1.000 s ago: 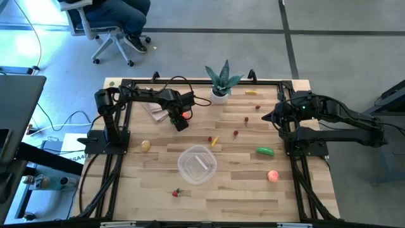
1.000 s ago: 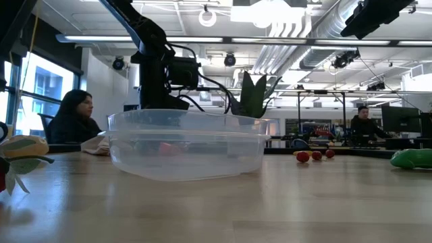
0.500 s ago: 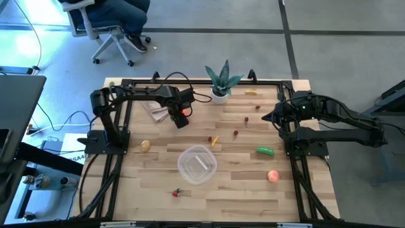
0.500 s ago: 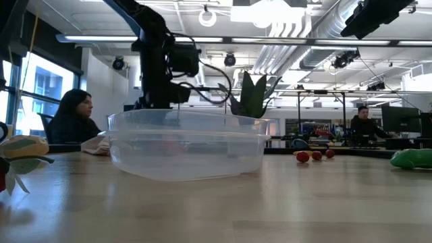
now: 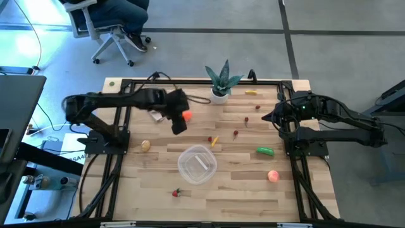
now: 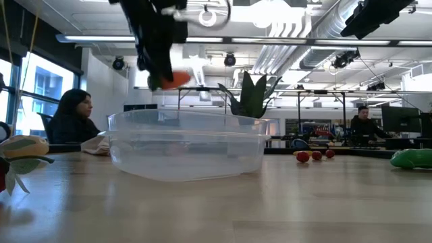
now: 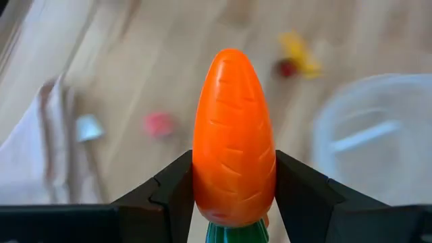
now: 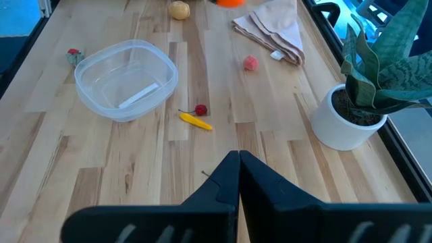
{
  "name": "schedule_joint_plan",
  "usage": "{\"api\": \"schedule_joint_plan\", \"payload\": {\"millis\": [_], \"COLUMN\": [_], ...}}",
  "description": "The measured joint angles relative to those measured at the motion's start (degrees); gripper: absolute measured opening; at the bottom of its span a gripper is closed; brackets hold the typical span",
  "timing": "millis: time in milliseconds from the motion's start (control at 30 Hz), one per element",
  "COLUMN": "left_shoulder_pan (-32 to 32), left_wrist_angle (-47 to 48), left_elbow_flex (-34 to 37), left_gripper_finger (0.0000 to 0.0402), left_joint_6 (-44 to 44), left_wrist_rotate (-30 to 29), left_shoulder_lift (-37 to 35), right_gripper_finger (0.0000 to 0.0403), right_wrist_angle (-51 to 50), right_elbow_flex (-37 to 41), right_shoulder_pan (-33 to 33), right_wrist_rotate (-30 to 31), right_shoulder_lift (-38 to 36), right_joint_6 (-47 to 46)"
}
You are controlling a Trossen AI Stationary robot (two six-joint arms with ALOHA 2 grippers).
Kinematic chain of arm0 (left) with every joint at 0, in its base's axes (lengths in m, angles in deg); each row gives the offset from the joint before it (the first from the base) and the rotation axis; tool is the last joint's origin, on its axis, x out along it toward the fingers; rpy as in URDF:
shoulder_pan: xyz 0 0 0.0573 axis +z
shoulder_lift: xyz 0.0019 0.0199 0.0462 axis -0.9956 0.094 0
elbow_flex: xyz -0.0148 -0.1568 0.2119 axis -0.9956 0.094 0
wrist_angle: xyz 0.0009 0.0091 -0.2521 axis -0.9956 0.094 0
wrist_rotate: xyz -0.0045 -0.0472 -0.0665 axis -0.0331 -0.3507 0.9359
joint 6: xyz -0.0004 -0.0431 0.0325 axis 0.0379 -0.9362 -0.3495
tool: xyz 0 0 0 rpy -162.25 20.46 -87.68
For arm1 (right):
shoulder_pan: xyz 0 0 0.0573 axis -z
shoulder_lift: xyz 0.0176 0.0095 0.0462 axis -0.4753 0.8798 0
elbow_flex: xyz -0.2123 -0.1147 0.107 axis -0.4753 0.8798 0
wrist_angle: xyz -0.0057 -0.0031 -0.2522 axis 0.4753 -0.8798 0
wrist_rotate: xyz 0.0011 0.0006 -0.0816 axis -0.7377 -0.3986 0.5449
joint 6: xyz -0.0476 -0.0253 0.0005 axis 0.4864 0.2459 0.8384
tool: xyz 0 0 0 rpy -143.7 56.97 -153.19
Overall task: Pick and placing Produce into tupperware
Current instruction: Put the carrot into the transparent container
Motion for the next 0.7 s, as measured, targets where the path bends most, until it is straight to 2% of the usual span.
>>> {"api": "schedule_joint_plan", "payload": {"millis": [233, 467, 700], "left_shoulder_pan": [-13.0, -24.1, -27.2], "left_wrist_angle": [-6.6, -14.2, -15.7], "left_elbow_flex": [0.0, 0.0, 0.0], "left_gripper_finger": [0.0168, 0.0168, 0.0168], "left_joint_6": [-3.0, -2.9, -2.8], "left_wrist_rotate": [0.1, -3.3, -7.2], "left_shoulder_lift": [-2.9, 0.5, 7.9], "right_gripper_finger": [0.0000, 0.0000, 0.0000], "right_wrist_angle": [0.0, 0.0, 0.0], "right_elbow_flex": [0.0, 0.0, 0.0], "right_shoulder_pan": [0.0, 0.0, 0.0], "right_wrist_rotate": [0.0, 0.0, 0.0], "right_shoulder_lift": [0.0, 0.0, 0.0], "right_joint_6": [0.0, 0.0, 0.0]}}
